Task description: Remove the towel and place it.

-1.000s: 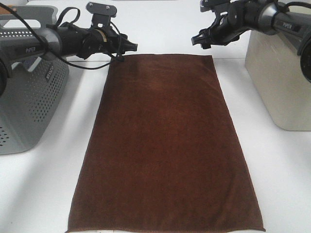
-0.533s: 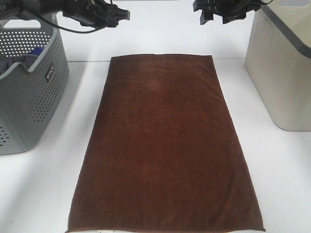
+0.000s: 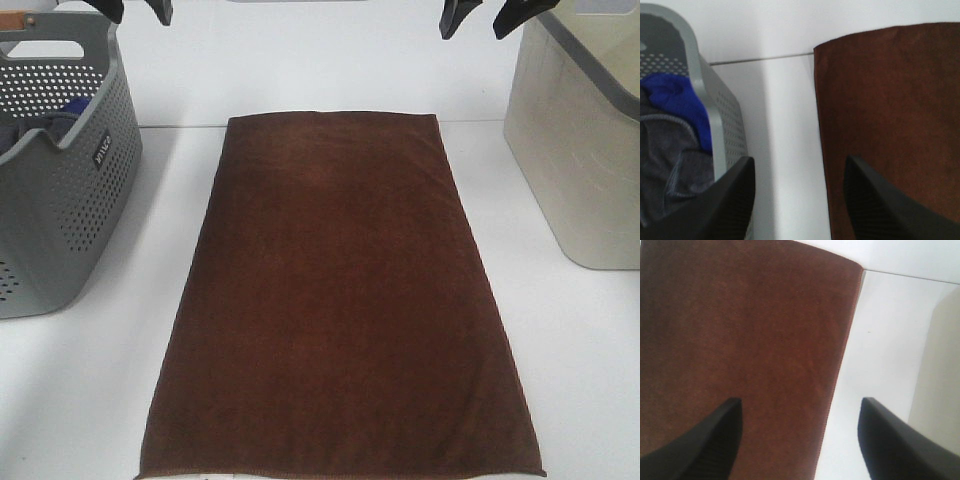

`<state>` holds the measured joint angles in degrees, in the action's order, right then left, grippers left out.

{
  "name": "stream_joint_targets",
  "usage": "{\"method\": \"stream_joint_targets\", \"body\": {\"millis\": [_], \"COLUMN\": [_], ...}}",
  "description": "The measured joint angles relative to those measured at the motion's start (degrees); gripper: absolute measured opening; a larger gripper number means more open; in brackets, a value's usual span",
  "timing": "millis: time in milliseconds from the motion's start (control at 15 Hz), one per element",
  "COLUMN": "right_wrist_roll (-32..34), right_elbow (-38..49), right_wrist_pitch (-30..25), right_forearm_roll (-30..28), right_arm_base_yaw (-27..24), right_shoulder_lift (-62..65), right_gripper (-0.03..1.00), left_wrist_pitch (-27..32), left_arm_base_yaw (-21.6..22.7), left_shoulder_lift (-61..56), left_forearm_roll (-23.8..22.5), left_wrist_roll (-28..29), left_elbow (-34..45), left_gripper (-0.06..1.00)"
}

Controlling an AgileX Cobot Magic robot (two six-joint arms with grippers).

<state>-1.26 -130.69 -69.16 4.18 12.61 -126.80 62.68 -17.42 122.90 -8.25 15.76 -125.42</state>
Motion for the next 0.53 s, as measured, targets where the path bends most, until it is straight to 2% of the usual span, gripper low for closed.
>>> {"method": "stream_joint_targets", "body": {"millis": [200,400,533], "right_wrist_roll": [0.7,0.7,0.7], "right_elbow": [1.5,7.4,14.3], "right_wrist_pitch": [-0.4,-0.6,-0.6], "right_forearm_roll": [-1.0,-1.2,-1.2], "right_arm_base_yaw": [0.0,0.0,0.0], "right_shoulder_lift": [2.8,10.8,16.8], "right_gripper": [0.63,0.63,0.63], "left_wrist_pitch": [6.4,6.6,6.6], "left_arm_base_yaw": [0.0,0.0,0.0], "left_shoulder_lift": [-3.5,-7.2,-12.2], "left_forearm_roll": [-1.4,-2.9,-2.9], "left_wrist_roll": [-0.1,-0.9,-2.5], "left_elbow": [0.0,1.9,6.9], "left_gripper": [0.52,0.52,0.52]}}
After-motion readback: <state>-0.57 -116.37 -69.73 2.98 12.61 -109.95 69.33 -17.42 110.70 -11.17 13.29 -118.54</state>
